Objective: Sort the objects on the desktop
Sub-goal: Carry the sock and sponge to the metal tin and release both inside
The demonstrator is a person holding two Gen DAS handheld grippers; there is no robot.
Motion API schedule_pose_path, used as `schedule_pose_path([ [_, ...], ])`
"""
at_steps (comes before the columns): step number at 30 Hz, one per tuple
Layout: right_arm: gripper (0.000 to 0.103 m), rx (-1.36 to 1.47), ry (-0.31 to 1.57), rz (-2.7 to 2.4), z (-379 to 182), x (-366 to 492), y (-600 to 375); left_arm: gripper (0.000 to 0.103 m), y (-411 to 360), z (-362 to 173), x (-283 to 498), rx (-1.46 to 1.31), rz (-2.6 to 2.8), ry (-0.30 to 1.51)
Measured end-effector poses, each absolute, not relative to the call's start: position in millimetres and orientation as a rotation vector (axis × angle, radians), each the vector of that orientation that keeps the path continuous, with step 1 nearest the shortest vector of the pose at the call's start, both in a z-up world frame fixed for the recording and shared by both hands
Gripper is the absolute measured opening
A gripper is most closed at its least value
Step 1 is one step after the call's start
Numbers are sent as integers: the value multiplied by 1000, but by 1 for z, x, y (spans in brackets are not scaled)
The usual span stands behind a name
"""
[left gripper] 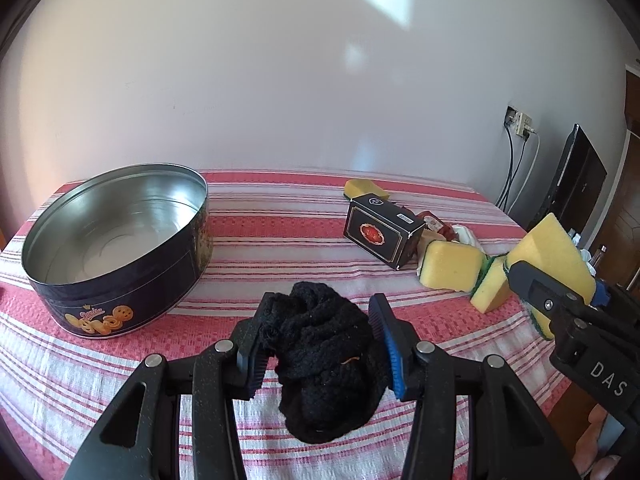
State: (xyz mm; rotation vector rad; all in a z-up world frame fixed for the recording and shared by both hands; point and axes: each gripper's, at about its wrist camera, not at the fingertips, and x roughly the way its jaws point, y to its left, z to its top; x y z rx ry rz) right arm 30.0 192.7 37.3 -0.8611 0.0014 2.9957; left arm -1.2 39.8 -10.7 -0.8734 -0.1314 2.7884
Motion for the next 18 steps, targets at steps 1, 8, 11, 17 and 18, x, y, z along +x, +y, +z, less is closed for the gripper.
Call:
schedule_pose_path([
  [1, 66, -861, 2, 2997, 38, 31, 193, 49, 41, -10, 0, -870, 2788, -128],
  [8, 66, -853, 14, 2994, 41, 34, 195, 49, 45, -6, 5, -850, 2789, -114],
  [11, 66, -850, 16, 2994, 42, 35, 195, 49, 45, -6, 6, -848, 2788, -114],
  [17, 66, -866, 19, 2994, 42, 33, 192, 49, 39, -4, 8, -842, 2794, -114],
  [18, 66, -870, 20, 2996, 42, 32, 190, 49, 37, -3, 9, -839, 2800, -113],
])
